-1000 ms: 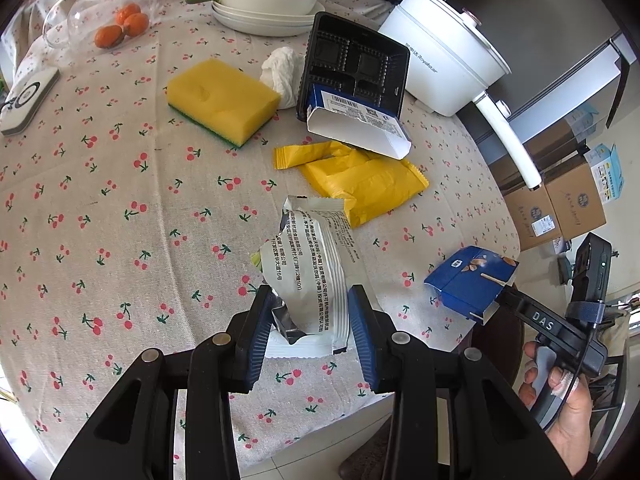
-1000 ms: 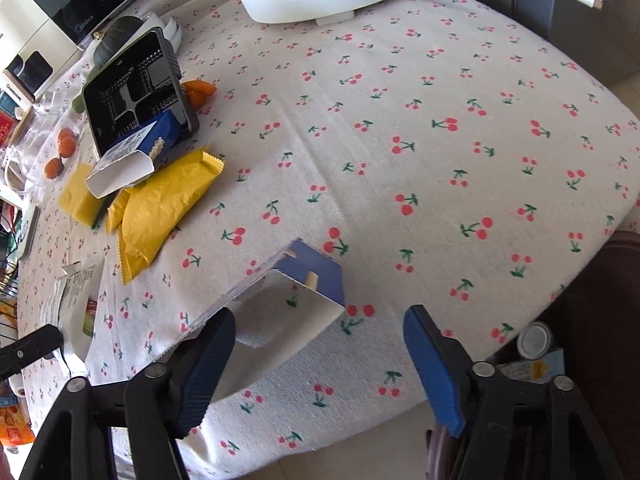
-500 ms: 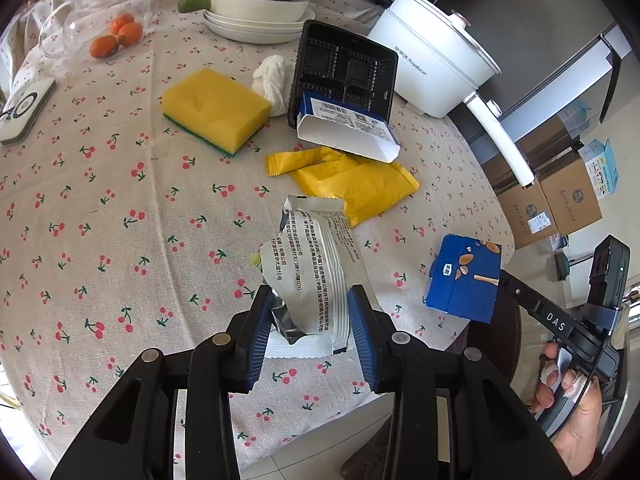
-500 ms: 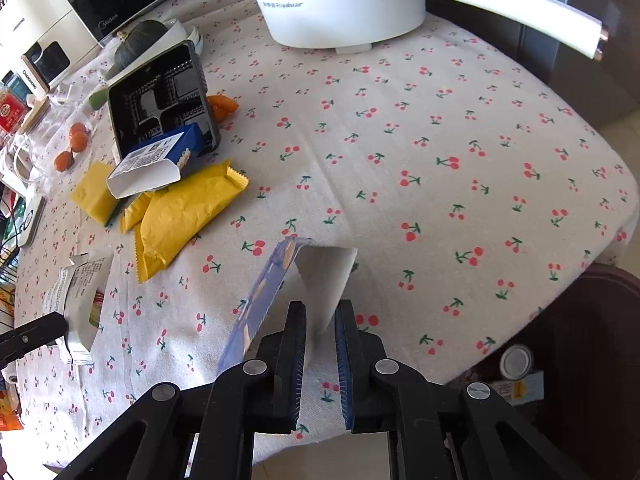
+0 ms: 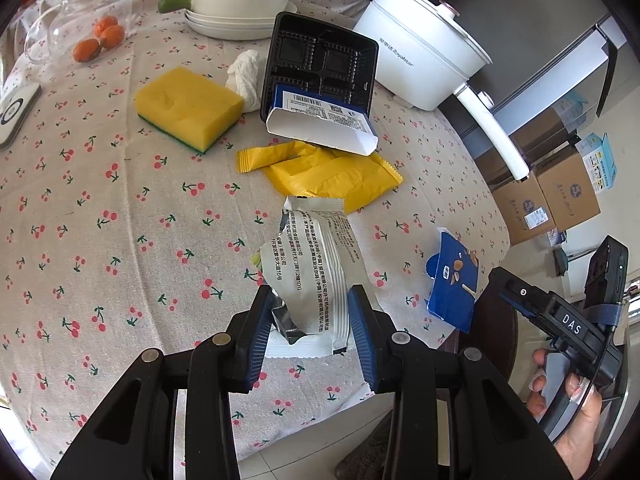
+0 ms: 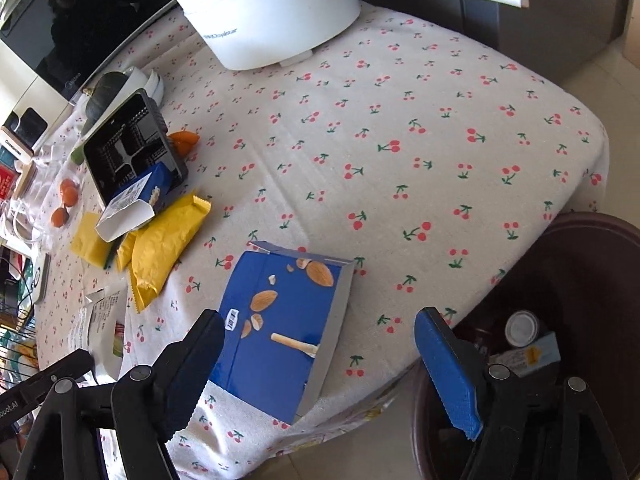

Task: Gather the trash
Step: 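Hold both items over the brown bin and open both grippers to drop them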

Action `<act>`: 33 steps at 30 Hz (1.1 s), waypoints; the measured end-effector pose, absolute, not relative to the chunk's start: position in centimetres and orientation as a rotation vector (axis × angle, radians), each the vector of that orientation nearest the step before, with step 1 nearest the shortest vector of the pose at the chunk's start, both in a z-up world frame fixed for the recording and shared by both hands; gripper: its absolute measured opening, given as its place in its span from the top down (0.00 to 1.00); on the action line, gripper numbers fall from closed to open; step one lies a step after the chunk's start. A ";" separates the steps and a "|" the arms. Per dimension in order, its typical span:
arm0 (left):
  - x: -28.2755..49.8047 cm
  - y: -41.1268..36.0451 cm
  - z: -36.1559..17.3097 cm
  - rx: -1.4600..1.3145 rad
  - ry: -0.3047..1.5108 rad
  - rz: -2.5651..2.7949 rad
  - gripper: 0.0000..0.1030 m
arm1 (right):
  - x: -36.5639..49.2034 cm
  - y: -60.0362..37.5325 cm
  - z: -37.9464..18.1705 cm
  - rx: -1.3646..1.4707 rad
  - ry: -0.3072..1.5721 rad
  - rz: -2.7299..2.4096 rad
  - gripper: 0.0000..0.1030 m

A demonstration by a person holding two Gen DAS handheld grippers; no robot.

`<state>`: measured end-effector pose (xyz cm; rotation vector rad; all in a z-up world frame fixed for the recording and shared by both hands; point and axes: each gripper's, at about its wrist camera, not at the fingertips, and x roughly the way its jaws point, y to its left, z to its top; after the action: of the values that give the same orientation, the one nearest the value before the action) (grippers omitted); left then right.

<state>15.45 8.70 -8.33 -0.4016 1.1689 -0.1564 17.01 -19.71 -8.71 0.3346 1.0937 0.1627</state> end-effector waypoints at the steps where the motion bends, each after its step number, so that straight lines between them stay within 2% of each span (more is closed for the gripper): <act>1: 15.5 8.9 -8.4 -0.401 1.170 -0.152 0.61 | 17.2 -19.0 -9.0 0.325 1.101 0.164 0.20; 14: 14.7 11.3 -8.9 -0.351 1.175 -0.100 0.61 | 18.9 -12.8 -12.6 0.080 1.175 0.072 0.19; 16: 14.6 11.4 -8.9 -0.349 1.175 -0.101 0.61 | 18.9 -12.8 -12.6 0.058 1.172 0.073 0.23; 33: 13.9 5.8 -7.4 -0.241 1.148 -0.195 0.61 | 15.4 -20.9 -8.1 0.104 1.084 0.071 0.25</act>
<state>13.88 5.84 -7.45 -0.2414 1.1483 -0.1952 15.40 -20.91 -8.13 0.1042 1.0843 0.0714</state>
